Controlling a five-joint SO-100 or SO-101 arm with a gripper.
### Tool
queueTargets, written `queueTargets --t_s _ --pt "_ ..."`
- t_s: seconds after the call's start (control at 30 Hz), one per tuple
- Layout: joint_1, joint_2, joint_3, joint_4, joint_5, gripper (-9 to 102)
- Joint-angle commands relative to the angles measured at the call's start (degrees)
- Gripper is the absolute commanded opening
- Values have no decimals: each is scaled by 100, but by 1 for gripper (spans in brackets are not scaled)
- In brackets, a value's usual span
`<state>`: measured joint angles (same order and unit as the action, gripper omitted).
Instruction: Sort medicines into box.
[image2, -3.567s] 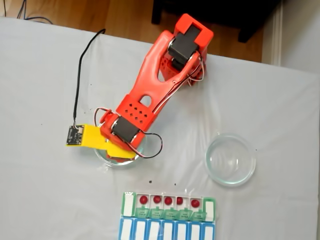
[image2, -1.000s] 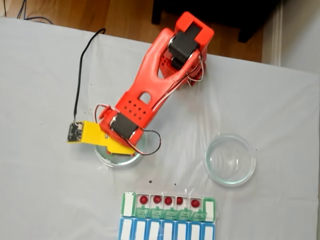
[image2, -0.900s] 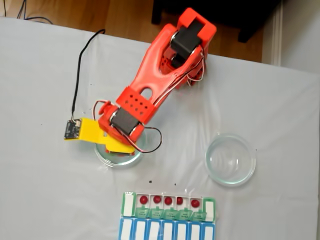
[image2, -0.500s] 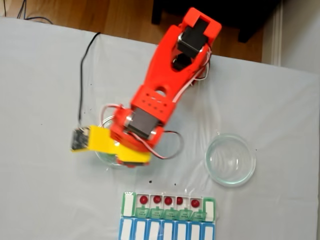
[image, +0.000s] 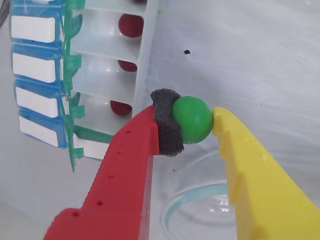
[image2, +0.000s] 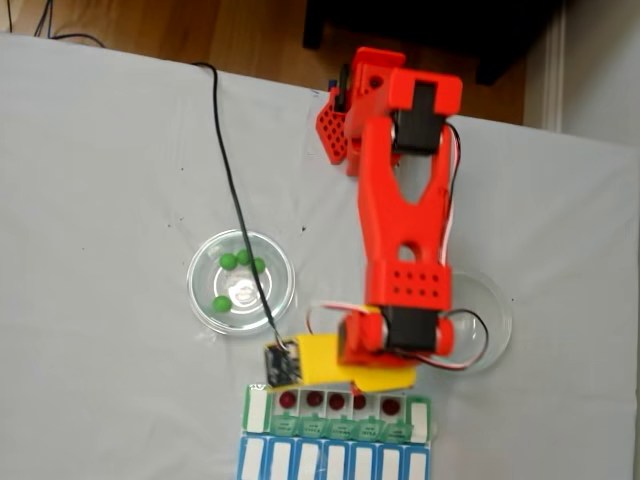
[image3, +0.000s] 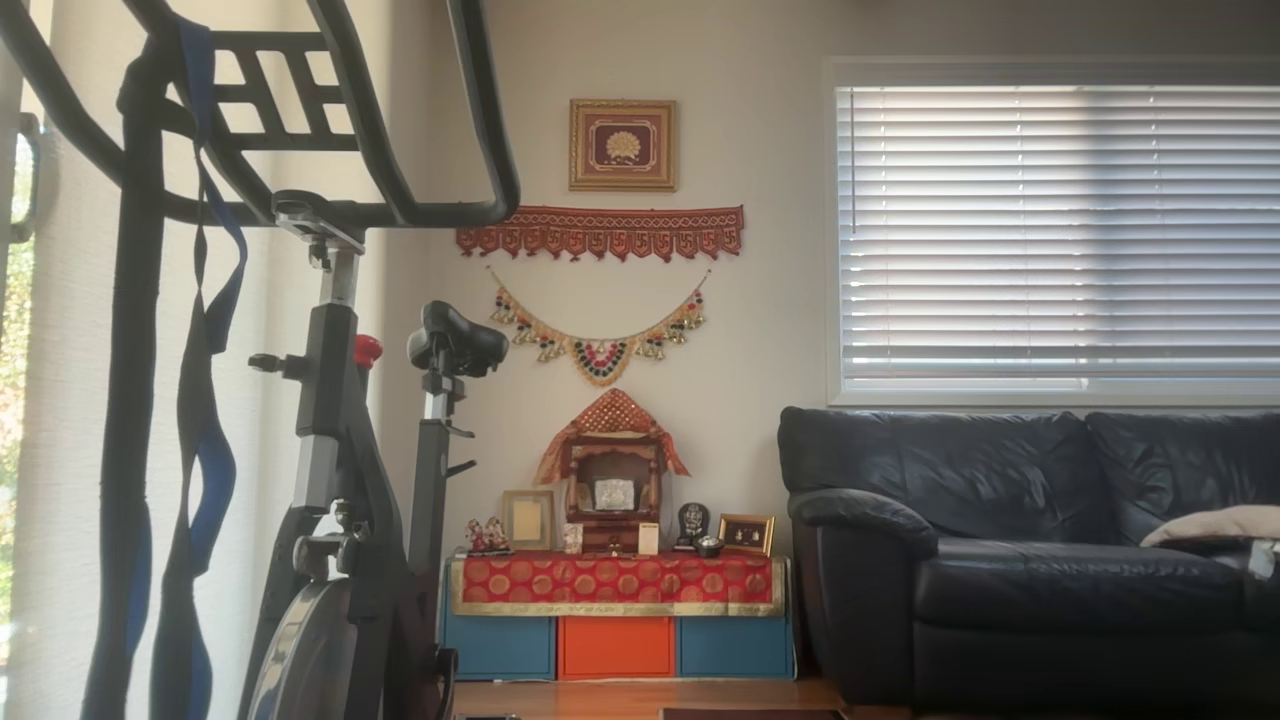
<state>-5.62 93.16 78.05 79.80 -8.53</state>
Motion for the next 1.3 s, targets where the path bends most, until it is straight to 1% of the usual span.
queueTargets --t_s 0.0,0.33,0.53,0.73,1.0,1.27 --pt "-272 -114 -756 -167 141 1" --pt "-554 -466 -1011 -712 422 1" --pt "-686 -492 -1397 -686 659 1" --pt "-659 -835 -1670 -686 668 1" --pt "-729 -782 -1292 -800 624 1" --pt "-870 -580 -1169 -721 721 1"
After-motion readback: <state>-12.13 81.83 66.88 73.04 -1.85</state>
